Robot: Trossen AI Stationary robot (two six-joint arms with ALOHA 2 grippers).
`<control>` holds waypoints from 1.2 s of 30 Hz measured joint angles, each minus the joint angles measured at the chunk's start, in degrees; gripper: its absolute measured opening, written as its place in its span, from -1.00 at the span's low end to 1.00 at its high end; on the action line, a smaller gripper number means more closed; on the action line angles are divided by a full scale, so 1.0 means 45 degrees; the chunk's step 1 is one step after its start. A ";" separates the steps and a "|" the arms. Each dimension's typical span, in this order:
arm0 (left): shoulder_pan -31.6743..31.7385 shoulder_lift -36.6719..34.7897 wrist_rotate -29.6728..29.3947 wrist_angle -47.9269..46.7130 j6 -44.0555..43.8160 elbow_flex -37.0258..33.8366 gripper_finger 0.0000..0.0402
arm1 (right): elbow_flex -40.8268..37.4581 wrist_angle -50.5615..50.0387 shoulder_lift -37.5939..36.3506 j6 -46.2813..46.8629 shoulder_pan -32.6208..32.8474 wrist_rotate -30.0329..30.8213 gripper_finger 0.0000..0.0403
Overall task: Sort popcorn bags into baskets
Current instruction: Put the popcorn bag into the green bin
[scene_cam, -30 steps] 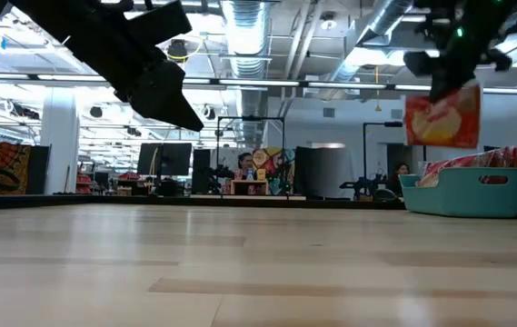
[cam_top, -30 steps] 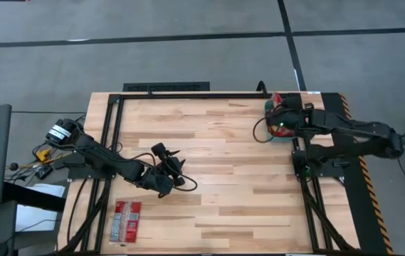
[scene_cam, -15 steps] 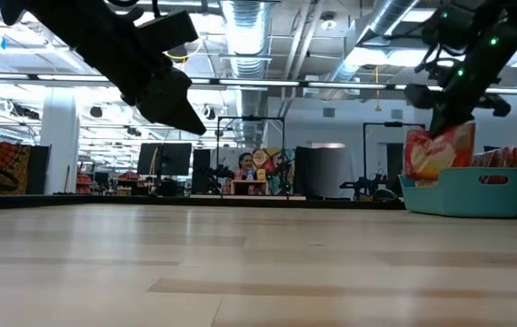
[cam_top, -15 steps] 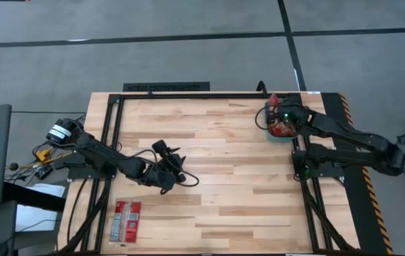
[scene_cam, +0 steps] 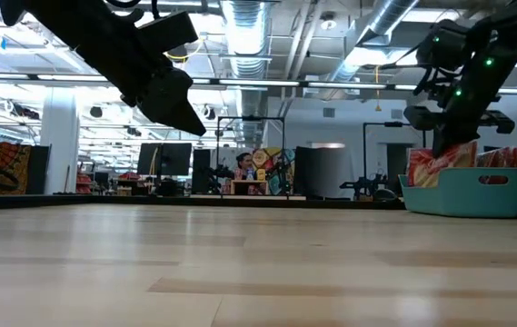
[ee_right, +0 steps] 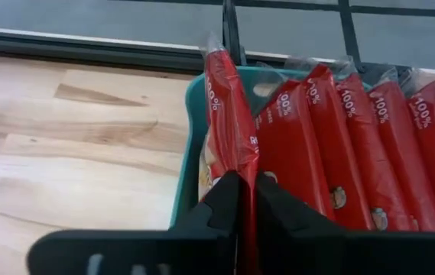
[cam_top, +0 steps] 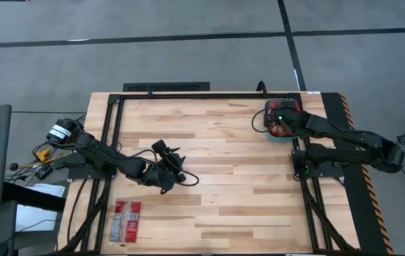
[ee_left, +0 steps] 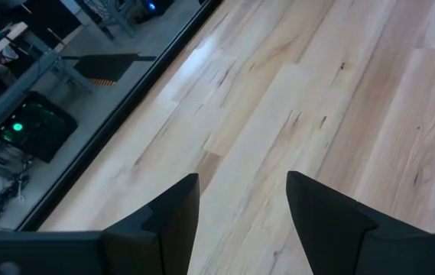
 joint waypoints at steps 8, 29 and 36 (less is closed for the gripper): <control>-0.0083 0.0000 -0.0015 -0.0814 -0.0276 0.0000 -0.06 | 0.0004 0.0097 -0.0053 -0.0397 0.0000 0.0340 -0.48; -0.5634 -0.1425 0.7371 -0.9091 -1.2515 0.0967 -0.06 | 0.0005 0.3324 -0.3494 -0.2700 0.4305 0.1112 -0.02; -0.7587 -0.0785 1.0243 -0.7329 -1.6946 0.0981 -0.06 | 0.0010 0.4392 -0.2857 -0.3037 0.6436 0.1602 -0.23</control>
